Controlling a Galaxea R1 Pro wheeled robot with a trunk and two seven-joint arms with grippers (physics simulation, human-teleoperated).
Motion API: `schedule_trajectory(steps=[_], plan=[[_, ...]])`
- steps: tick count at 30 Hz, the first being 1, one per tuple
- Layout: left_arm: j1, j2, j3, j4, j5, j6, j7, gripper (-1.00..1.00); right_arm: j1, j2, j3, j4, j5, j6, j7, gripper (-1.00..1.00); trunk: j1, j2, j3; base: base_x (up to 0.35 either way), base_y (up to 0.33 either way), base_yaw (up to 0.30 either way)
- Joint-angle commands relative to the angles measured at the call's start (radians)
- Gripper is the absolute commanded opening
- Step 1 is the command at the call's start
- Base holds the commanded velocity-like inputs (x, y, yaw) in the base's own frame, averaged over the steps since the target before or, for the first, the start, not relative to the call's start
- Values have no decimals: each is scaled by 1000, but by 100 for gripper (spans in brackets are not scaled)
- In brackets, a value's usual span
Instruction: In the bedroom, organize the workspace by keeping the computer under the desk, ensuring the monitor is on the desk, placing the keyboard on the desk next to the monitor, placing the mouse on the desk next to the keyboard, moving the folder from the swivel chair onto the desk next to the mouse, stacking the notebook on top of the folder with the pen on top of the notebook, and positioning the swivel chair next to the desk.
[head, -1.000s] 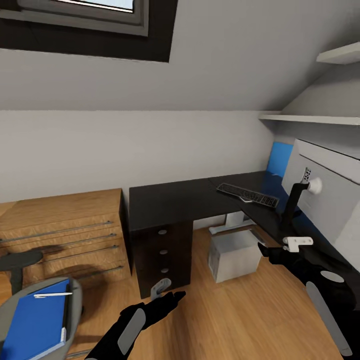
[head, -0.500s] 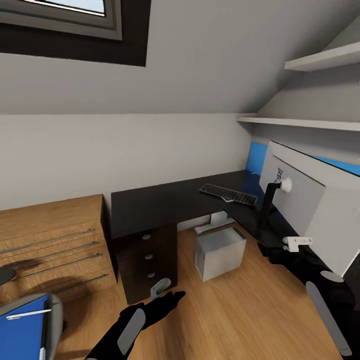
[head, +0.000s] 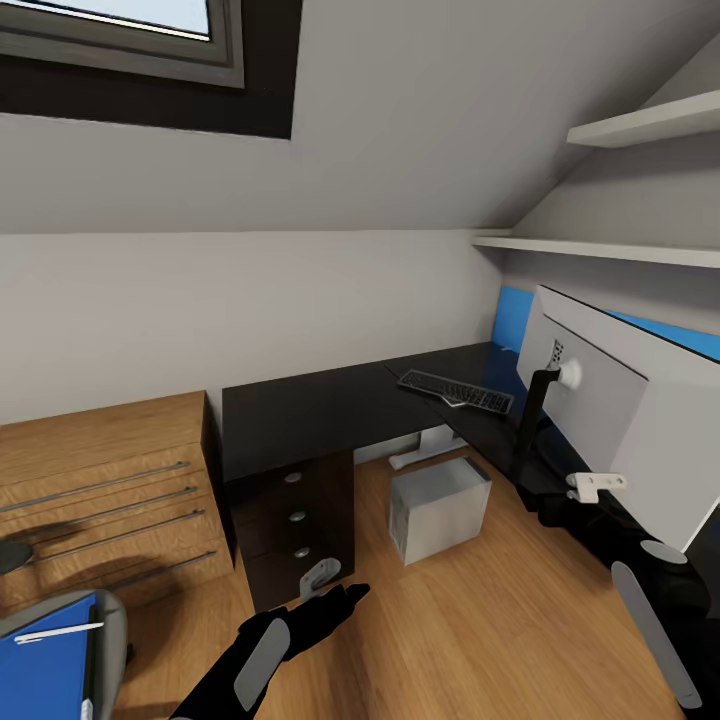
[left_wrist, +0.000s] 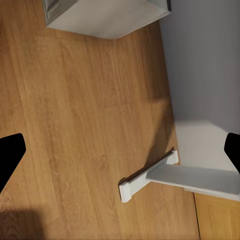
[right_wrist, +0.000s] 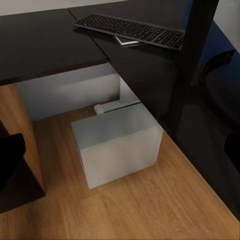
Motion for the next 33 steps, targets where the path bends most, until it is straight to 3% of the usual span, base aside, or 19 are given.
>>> schedule_trajectory(steps=[1,8,23,33], plan=[[0,0,0,-1,5,4,0,100,-1,0,-1,0,-3,5,2,100,0,-1,-1,0,0,-2],[3,3,-1,3,4,2,-3,100,-4,1,2,3,-3,3,2,100,0,-1,-1,38,0,-1],[4,5,-6,6,3,-18,-8,100,-4,0,6,-7,-3,-19,4,100,0,-1,-1,296,-19,0],[4,4,-7,7,3,-19,-10,100,-9,-3,-4,7,5,-20,-2,100,0,-1,-1,109,-20,0]])
